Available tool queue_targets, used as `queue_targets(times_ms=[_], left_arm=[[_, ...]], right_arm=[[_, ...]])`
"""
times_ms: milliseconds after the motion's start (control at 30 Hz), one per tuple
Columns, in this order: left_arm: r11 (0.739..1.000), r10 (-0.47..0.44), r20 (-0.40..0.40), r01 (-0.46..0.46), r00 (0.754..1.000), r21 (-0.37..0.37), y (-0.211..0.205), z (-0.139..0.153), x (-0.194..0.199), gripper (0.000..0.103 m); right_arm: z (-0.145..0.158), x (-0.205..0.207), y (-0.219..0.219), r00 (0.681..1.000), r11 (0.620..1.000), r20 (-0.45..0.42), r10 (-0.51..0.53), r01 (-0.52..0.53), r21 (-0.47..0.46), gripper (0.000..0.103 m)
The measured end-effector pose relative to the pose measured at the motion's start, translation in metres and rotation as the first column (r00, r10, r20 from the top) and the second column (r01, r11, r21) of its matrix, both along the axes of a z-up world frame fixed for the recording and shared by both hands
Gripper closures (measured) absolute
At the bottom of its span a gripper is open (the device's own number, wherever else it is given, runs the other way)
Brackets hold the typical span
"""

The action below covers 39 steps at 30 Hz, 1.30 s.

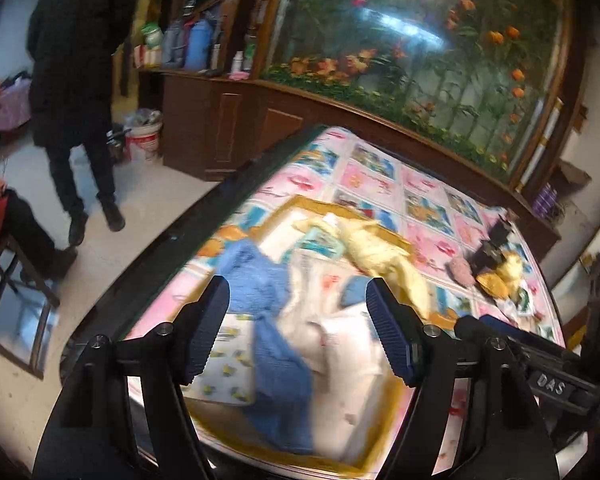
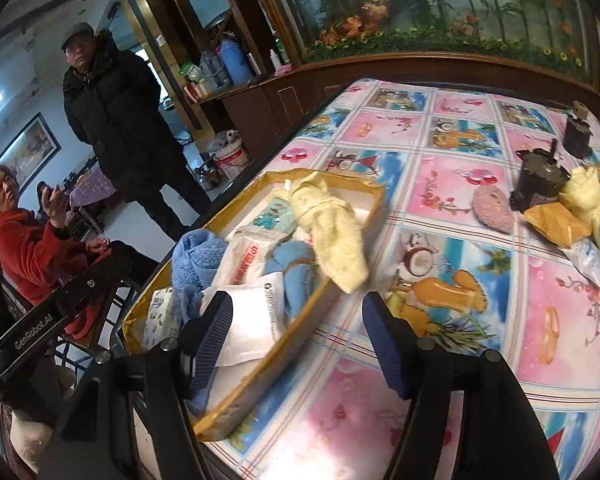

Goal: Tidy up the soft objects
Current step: 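Grasp the pink fluffy ball with the left tool while the right tool grasps the mustard-yellow pouch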

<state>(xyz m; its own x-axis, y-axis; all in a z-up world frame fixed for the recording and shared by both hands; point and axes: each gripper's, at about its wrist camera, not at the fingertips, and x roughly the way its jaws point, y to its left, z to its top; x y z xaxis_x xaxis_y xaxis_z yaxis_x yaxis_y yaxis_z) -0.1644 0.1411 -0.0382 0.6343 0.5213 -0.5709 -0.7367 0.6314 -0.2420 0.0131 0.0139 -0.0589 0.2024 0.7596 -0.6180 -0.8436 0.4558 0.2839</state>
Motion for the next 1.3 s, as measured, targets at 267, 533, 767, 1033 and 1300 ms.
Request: queue_targets(times_ms=[267, 533, 767, 1033, 1300], left_arm=[[0.967, -0.254, -0.039, 0.253, 0.966, -0.031, -0.045, 0.001, 0.067, 0.031], [0.905, -0.424, -0.077, 0.42, 0.902, -0.066, -0.057, 0.011, 0.172, 0.031], [0.884, -0.446, -0.096, 0.421, 0.89, -0.205, -0.02, -0.02, 0.269, 0.031], [0.852, -0.431, -0.083, 0.375, 0.898, -0.364, 0.018, -0.069, 0.327, 0.032], [0.866, -0.461, -0.148, 0.407, 0.875, -0.291, 0.002, -0.074, 0.351, 0.031]], right_arm=[[-0.008, 0.083, -0.071, 0.97, 0.97, -0.03, -0.242, 0.242, -0.008, 0.036], [-0.01, 0.158, -0.098, 0.929, 0.93, -0.035, -0.368, 0.368, -0.017, 0.036], [-0.017, 0.19, -0.072, 0.947, 0.945, 0.007, -0.321, 0.321, -0.061, 0.035], [-0.035, 0.201, -0.045, 0.953, 0.943, 0.119, -0.28, 0.296, -0.15, 0.035], [-0.04, 0.206, -0.036, 0.954, 0.946, 0.145, -0.262, 0.283, -0.156, 0.032]])
